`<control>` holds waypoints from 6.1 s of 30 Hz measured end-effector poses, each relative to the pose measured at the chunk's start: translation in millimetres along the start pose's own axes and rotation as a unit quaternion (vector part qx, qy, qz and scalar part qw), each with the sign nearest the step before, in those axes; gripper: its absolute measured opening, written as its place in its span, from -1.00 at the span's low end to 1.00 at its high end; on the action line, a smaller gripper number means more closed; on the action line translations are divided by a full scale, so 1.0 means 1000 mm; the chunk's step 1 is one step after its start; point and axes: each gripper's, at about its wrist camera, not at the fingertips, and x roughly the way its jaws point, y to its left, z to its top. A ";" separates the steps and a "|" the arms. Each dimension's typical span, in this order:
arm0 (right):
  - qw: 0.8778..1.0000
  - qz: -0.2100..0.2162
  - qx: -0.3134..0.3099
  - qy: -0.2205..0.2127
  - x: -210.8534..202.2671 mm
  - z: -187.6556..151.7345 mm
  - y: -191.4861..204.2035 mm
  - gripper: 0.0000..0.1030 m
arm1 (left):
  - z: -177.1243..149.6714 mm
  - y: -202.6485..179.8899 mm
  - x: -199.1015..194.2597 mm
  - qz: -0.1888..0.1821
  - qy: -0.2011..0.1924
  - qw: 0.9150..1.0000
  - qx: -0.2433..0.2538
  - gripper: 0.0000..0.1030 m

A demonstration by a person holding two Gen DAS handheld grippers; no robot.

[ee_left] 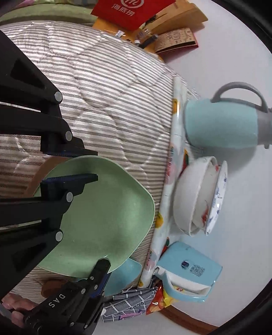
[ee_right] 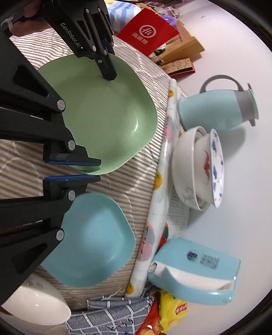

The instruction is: Organize plates and bowls

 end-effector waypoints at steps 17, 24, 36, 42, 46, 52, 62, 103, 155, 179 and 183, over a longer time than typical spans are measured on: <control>0.999 -0.027 -0.023 0.025 0.015 -0.007 0.006 -0.77 | -0.016 0.004 0.009 -0.050 0.024 0.998 0.000 -0.38; 0.999 -0.029 -0.019 0.024 0.006 -0.014 0.003 -0.37 | -0.018 -0.005 -0.012 -0.021 -0.009 0.999 0.025 0.42; 0.999 -0.045 -0.006 -0.010 -0.045 -0.021 -0.018 -0.12 | -0.014 -0.025 -0.039 -0.024 -0.027 0.999 0.030 0.42; 0.997 -0.057 0.036 -0.023 -0.069 -0.023 -0.061 0.01 | -0.011 -0.054 -0.047 -0.026 -0.032 0.998 0.040 0.42; 0.995 -0.057 0.070 -0.028 -0.080 -0.028 -0.099 0.10 | -0.008 -0.078 -0.047 -0.022 -0.034 0.998 0.056 0.42; 0.993 -0.075 0.088 -0.034 -0.088 -0.029 -0.140 0.10 | -0.003 -0.115 -0.041 -0.019 -0.039 0.996 0.076 0.42; 0.995 -0.043 0.086 -0.003 -0.053 -0.017 -0.178 -0.04 | 0.017 -0.152 0.002 -0.031 -0.014 0.996 0.082 0.41; 0.995 -0.051 0.051 0.065 0.011 0.013 -0.178 -0.87 | 0.041 -0.171 0.068 -0.048 0.037 0.995 0.080 -0.75; 0.994 -0.061 0.068 -0.056 -0.169 -0.038 -0.105 -0.87 | -0.012 -0.144 -0.108 -0.061 -0.065 0.993 0.078 -0.76; 0.998 -0.024 0.037 -0.048 -0.131 -0.014 -0.034 -0.87 | -0.007 -0.063 -0.101 -0.031 -0.061 0.997 0.032 -0.76; 0.998 -0.014 0.035 -0.042 -0.115 -0.011 -0.023 -0.88 | -0.004 -0.048 -0.092 -0.024 -0.054 0.998 0.024 -0.77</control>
